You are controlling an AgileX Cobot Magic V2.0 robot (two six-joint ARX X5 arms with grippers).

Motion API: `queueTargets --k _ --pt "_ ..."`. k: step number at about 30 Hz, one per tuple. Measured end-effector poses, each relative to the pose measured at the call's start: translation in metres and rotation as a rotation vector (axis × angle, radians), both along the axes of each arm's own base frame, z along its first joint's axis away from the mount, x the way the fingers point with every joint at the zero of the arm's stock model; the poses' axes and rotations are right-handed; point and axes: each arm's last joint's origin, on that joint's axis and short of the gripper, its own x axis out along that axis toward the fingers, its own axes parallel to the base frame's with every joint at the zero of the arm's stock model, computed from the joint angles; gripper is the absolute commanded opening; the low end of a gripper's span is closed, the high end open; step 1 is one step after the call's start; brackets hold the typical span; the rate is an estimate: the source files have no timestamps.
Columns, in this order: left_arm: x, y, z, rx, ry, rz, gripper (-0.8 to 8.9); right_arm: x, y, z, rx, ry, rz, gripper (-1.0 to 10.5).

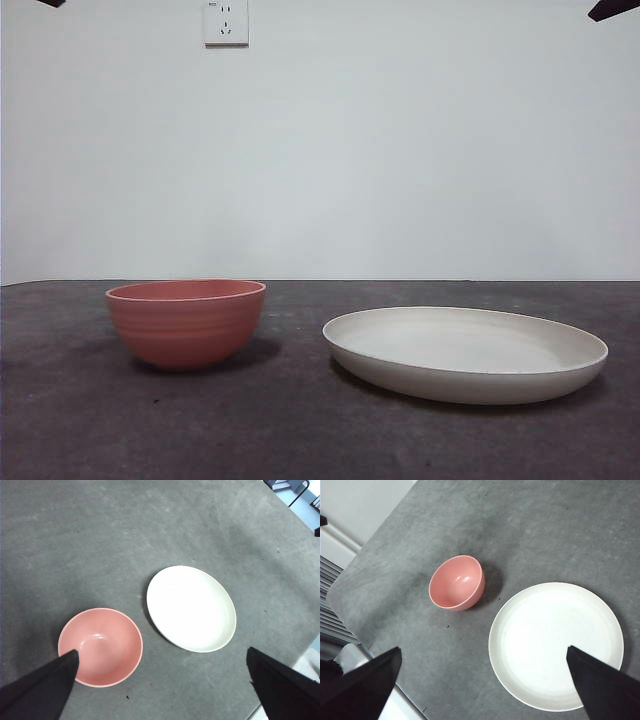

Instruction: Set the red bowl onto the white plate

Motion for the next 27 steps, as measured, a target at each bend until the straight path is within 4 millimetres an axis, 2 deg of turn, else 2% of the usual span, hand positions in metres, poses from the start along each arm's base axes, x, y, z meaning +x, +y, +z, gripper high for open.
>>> queueTargets --k 5,9,13,27 --pt "0.016 -0.005 -0.008 0.014 0.038 0.002 7.18 0.0 0.0 0.0 0.0 0.0 0.0 5.5" --pt "0.035 -0.009 -0.022 0.064 0.101 0.037 7.18 0.0 0.0 0.0 -0.001 0.0 -0.001 5.6" --pt "0.058 -0.014 -0.042 0.152 0.168 0.102 7.18 0.0 -0.001 0.0 -0.019 -0.002 -0.022 6.5" --pt "0.13 -0.033 -0.119 0.287 0.34 0.153 7.16 -0.001 -0.002 -0.003 -0.04 0.023 -0.039 6.5"
